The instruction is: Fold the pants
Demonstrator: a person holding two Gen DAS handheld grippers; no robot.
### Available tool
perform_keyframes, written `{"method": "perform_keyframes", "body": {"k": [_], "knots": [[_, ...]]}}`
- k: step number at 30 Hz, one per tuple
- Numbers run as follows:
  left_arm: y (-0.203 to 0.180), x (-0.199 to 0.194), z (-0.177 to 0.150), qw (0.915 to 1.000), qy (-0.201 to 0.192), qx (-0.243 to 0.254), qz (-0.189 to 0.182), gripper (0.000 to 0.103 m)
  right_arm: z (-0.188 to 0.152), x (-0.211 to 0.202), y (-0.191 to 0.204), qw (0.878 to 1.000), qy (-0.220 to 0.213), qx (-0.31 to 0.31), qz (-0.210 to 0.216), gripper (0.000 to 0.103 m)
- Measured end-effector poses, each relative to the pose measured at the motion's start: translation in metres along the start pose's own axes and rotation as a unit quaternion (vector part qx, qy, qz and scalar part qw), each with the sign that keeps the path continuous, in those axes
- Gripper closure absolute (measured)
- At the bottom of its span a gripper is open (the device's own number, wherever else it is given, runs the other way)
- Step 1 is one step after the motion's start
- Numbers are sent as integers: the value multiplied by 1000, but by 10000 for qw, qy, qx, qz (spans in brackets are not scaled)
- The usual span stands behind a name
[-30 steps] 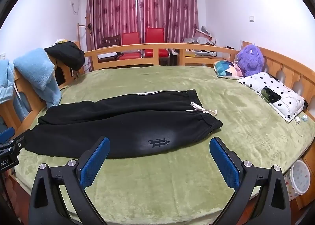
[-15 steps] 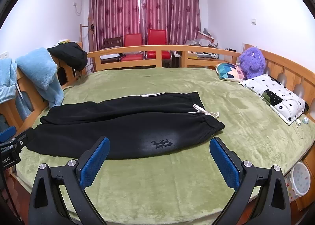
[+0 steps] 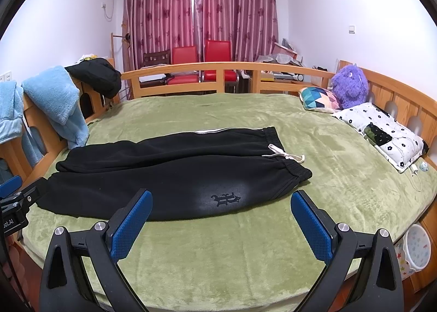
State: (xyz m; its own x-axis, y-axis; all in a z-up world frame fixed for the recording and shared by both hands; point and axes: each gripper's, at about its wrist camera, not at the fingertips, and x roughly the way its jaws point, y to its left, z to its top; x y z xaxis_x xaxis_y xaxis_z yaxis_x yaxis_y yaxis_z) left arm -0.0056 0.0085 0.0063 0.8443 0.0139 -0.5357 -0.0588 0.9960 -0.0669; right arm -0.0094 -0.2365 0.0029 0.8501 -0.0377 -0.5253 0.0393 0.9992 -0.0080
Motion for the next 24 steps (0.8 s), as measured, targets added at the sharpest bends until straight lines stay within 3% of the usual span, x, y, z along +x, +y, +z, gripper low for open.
{"method": "perform_keyframes", "body": {"k": [24], "knots": [[3, -1, -2, 10000, -13, -50, 27, 0, -3, -4, 3, 10000, -24, -72, 40, 3]]}}
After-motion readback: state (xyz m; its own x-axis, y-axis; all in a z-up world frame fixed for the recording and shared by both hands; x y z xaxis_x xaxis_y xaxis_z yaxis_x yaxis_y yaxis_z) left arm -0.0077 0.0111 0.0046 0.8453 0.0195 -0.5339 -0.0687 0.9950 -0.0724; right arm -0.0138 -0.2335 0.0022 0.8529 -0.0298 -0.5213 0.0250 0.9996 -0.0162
